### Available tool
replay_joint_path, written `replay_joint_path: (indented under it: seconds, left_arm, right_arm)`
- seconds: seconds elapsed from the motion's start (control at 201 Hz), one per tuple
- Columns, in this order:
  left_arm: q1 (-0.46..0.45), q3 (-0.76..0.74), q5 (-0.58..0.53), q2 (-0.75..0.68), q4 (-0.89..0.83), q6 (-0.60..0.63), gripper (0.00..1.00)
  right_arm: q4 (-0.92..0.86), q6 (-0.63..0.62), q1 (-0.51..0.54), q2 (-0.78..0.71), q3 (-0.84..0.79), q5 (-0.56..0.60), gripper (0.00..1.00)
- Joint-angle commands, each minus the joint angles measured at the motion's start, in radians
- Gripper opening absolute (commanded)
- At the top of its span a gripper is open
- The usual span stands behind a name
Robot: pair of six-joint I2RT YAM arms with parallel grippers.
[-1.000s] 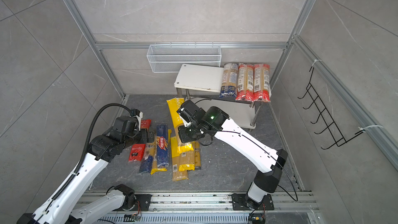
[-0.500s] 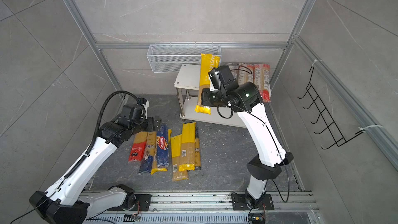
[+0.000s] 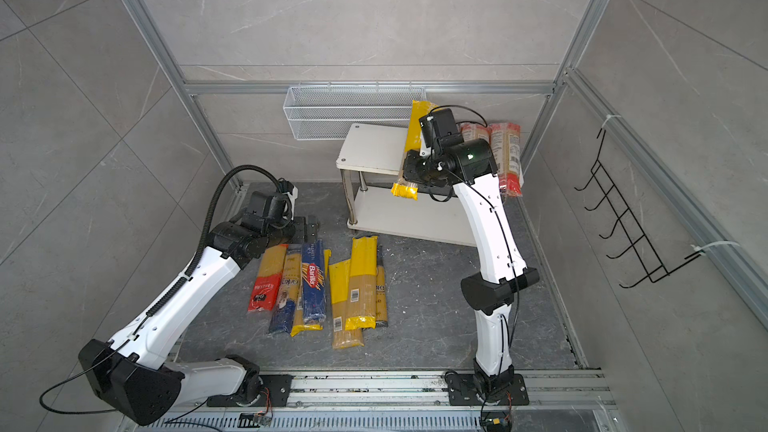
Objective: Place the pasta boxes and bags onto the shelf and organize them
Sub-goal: 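Carry the yellow bag to the top shelf and stand it upright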
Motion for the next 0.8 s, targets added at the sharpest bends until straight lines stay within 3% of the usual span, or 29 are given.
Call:
replay_joint_path:
  seconds: [0.0,0.214,0.602,0.662,0.742,0.791]
  left_arm:
    - [0.0,0.038,0.002,0.015,0.02,0.031,1.0]
    - [0.003,0.049,0.011,0.043,0.03,0.04,1.0]
    - [0.014,0.042,0.032,0.051,0.038,0.036,1.0]
    - [0.014,0.041,0.032,0.052,0.037,0.035,1.0]
    - [0.014,0.038,0.032,0.05,0.034,0.031,1.0]
    - [0.014,0.035,0.036,0.048,0.034,0.024,1.0]
  right_arm:
    - [0.143,-0.017,-0.025,-0.015,0.035,-0.029,0.05]
    - [0.141,-0.008,-0.034,-0.002,0.049,-0.045,0.51]
    - [0.159,-0.008,-0.045,-0.021,0.068,-0.069,0.67]
    - [0.167,-0.011,-0.046,-0.033,0.07,-0.071,0.78]
    - [0.176,-0.02,-0.049,-0.055,0.07,-0.067,0.81]
    - [0.177,-0.028,-0.051,-0.07,0.068,-0.059,0.96]
